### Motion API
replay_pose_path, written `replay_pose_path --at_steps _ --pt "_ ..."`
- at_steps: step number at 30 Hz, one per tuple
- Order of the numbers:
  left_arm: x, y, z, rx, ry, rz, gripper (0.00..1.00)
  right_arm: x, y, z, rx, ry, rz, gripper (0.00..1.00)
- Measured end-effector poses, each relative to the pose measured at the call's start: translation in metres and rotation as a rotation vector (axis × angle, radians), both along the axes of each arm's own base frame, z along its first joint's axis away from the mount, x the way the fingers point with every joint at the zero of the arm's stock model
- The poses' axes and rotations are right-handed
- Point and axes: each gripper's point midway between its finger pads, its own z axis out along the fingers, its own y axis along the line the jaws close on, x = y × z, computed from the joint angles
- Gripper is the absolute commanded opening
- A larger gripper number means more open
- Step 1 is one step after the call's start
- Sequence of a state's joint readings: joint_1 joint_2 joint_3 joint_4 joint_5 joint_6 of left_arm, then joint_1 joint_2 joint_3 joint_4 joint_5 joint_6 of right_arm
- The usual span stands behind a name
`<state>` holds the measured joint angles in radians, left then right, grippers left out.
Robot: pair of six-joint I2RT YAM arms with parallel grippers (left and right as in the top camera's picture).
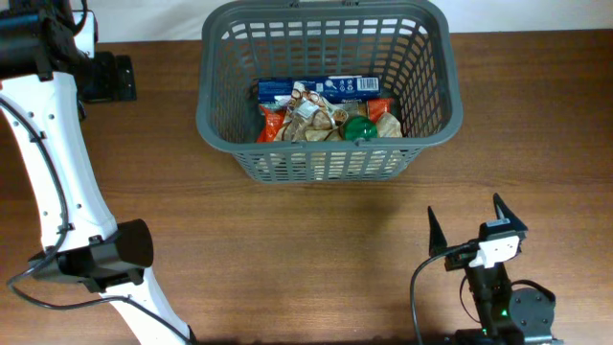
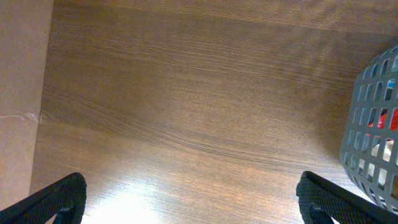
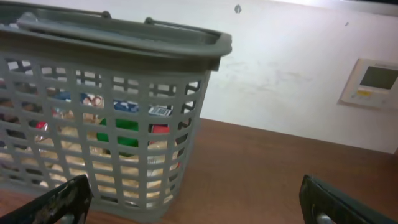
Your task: Pack container
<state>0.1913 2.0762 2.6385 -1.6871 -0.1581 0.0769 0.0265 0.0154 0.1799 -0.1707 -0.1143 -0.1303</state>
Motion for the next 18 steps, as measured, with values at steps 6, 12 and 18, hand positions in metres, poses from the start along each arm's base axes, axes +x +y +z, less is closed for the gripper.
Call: replay_pose_path --at_steps 6,12,18 --pt "0.0 0.0 0.0 0.0 0.0 0.0 0.99 0.005 0.001 -0.033 -0.001 0.073 0.004 0.99" --pt "0.0 0.0 0.0 0.0 0.0 0.0 0.99 0.008 0.001 -0.059 -0.003 0.125 0.005 0.99" --pt "0.0 0.0 0.0 0.0 0.0 0.0 0.99 0.008 0.002 -0.059 -0.002 0.124 0.012 0.99"
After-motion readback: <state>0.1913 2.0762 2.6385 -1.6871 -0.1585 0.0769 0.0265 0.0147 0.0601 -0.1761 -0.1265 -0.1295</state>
